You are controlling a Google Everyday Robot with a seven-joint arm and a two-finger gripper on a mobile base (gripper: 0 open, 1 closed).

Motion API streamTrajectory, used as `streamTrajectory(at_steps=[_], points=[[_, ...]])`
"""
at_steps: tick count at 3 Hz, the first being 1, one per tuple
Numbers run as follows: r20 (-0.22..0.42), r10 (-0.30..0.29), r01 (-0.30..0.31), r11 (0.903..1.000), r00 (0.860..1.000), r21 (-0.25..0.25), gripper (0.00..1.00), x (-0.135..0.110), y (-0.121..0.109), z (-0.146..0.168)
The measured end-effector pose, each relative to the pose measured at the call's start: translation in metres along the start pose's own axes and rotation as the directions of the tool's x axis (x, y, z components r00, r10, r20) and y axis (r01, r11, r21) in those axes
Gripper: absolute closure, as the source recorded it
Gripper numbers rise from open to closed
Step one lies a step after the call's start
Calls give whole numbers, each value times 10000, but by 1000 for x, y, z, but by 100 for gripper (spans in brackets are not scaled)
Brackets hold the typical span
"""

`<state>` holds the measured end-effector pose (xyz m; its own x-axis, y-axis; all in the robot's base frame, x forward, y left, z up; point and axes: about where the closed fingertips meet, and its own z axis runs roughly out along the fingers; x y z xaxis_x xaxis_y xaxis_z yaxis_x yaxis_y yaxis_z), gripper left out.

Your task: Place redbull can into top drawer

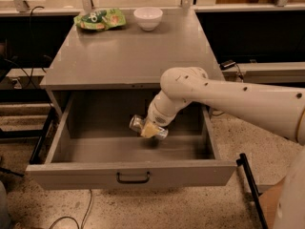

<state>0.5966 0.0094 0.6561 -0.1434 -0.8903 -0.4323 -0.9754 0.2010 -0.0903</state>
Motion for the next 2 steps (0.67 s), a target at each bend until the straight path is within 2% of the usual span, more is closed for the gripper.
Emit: streamTrajectory(at_steps=[1, 2], points=[[176, 286, -287, 9996, 9994, 32, 11, 1, 0, 5], [338, 463, -468, 9988, 9984, 132, 0, 9, 2, -3]])
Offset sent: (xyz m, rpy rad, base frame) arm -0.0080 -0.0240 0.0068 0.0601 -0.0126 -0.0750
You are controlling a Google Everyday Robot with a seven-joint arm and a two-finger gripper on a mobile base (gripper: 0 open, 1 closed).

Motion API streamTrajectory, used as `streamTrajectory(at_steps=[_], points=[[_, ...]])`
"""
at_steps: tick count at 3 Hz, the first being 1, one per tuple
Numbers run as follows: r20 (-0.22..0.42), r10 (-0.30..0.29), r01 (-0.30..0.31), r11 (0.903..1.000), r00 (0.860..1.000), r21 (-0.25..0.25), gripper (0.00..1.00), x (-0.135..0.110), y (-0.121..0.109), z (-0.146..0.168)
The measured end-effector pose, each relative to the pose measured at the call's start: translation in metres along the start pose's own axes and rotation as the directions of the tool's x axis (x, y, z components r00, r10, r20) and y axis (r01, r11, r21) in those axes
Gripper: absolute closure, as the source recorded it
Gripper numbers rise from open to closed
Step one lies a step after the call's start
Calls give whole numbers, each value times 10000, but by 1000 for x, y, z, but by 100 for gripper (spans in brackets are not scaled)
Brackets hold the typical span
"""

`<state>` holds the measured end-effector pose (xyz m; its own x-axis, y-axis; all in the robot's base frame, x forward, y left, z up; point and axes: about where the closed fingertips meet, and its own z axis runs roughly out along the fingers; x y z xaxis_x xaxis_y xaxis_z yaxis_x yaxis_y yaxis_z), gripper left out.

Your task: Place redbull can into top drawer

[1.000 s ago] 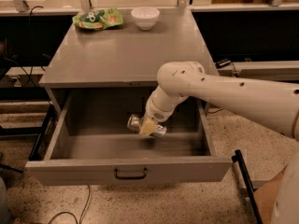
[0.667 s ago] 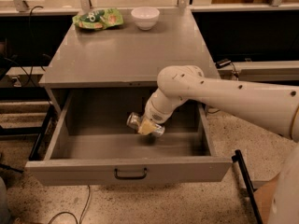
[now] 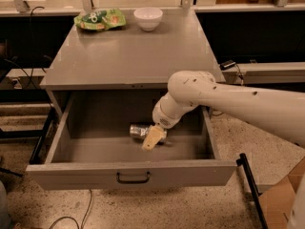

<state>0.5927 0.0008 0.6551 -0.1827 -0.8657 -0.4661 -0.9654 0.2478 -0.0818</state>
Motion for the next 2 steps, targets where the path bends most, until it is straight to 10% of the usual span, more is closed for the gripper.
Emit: streamTrajectory(at_steps=[2], points=[[-95, 379, -373, 9976, 9992, 581, 0, 37, 23, -100]])
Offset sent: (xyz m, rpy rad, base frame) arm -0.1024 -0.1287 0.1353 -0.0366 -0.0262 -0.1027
